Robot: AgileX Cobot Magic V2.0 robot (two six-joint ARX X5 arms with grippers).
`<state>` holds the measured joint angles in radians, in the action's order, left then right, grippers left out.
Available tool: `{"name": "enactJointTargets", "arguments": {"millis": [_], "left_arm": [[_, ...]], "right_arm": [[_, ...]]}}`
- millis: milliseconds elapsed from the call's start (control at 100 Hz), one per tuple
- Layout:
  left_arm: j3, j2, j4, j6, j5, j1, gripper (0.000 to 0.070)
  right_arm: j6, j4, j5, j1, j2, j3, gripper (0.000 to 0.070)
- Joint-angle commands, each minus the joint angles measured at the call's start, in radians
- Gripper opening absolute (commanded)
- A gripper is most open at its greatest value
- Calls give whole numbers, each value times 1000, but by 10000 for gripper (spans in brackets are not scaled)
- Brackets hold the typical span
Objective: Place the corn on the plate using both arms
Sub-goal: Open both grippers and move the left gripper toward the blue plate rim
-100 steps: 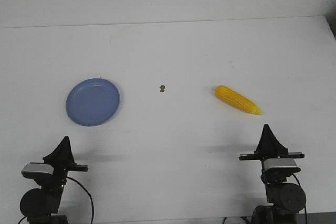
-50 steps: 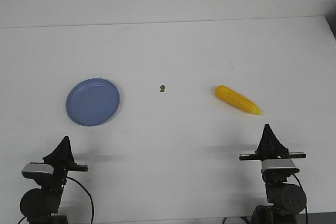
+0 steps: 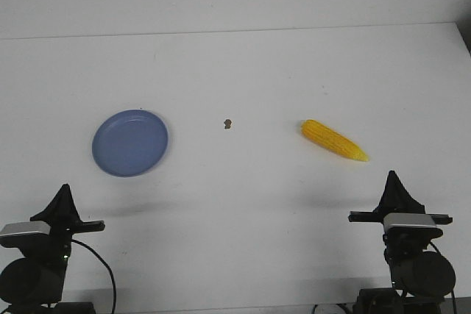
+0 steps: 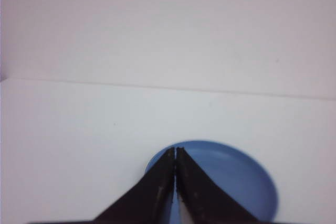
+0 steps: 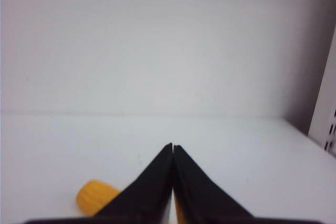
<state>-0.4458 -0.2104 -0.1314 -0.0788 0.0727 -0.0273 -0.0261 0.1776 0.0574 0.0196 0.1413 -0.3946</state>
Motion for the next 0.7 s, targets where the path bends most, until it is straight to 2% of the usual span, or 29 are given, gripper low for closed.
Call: {"name": "enactJointTargets", "arguments": {"millis": [0, 80, 210, 320, 480, 690], "left_arm": [[-103, -61, -69, -92, -2, 1, 12], [-223, -146, -180, -130, -2, 1, 12], [-397, -277, -324, -129, -2, 1, 12], [-520, -374, -429, -121, -2, 1, 12], [-621, -445, -474, -109, -2, 1, 12], [-632, -425, -470, -106, -2, 1, 12]], "right_arm": [[5, 92, 4, 0, 56, -82, 1], [5, 207, 4, 0, 135, -181, 1], [3, 348, 4, 0, 265, -325, 1], [3, 418, 2, 0, 356, -425, 1], [15, 394, -14, -1, 408, -500, 1], [37, 378, -16, -1, 400, -517, 1]]}}
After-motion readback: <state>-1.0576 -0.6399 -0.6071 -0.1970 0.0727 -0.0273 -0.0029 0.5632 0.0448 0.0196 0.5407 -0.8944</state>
